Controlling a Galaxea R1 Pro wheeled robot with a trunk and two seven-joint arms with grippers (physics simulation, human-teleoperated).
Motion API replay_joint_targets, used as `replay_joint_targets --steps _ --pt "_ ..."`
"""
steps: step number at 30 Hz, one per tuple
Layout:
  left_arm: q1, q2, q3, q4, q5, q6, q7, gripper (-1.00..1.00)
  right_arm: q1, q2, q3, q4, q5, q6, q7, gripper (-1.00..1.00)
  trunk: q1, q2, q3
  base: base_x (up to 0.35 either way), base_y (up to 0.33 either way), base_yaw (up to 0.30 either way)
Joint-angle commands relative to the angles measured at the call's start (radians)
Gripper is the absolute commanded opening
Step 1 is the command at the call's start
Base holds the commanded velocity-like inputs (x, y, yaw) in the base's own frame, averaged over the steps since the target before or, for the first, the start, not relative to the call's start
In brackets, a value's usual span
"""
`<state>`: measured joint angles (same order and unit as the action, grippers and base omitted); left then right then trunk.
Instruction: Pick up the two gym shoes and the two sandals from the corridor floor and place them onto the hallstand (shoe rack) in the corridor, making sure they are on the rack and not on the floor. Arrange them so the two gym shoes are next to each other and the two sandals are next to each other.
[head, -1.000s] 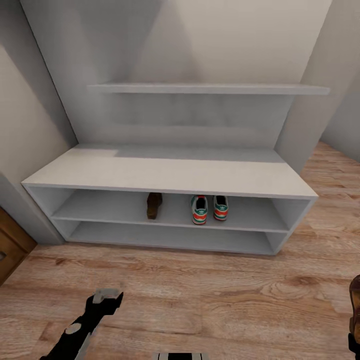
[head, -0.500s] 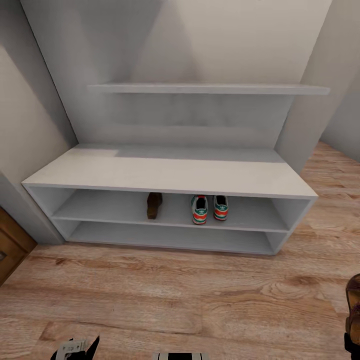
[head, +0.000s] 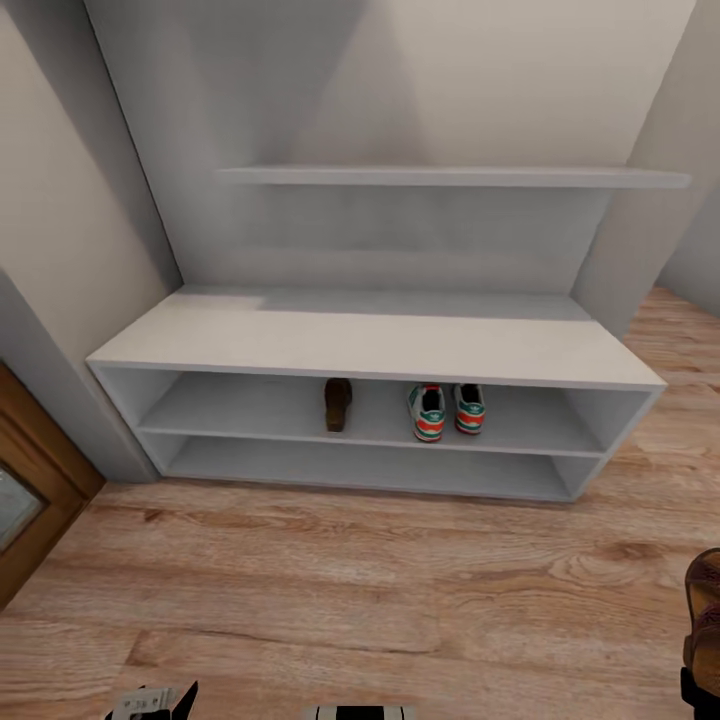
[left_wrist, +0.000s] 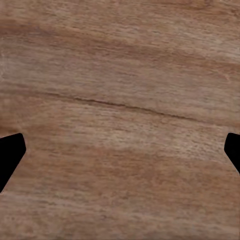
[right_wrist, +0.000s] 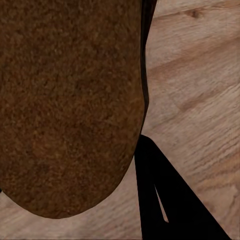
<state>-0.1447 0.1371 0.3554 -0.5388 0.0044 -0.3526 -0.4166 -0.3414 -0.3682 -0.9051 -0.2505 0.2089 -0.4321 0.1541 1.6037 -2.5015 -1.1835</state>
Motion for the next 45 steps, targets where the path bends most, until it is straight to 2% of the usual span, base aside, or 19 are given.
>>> replay_joint_targets --steps 1,45 --pt "-0.001 -0.001 0.005 0.002 0.000 -0.002 -0.008 1.00 -0.001 0.001 -0.009 0.000 0.007 -0.004 0.005 -1.00 0.000 0.000 -0.001 -0.002 0.299 0.000" --pt "-0.001 -0.002 0.004 0.003 0.000 -0.002 -0.008 1.00 -0.001 0.003 -0.009 0.000 0.007 -0.005 0.006 -1.00 0.000 0.000 -0.001 -0.098 0.296 0.000"
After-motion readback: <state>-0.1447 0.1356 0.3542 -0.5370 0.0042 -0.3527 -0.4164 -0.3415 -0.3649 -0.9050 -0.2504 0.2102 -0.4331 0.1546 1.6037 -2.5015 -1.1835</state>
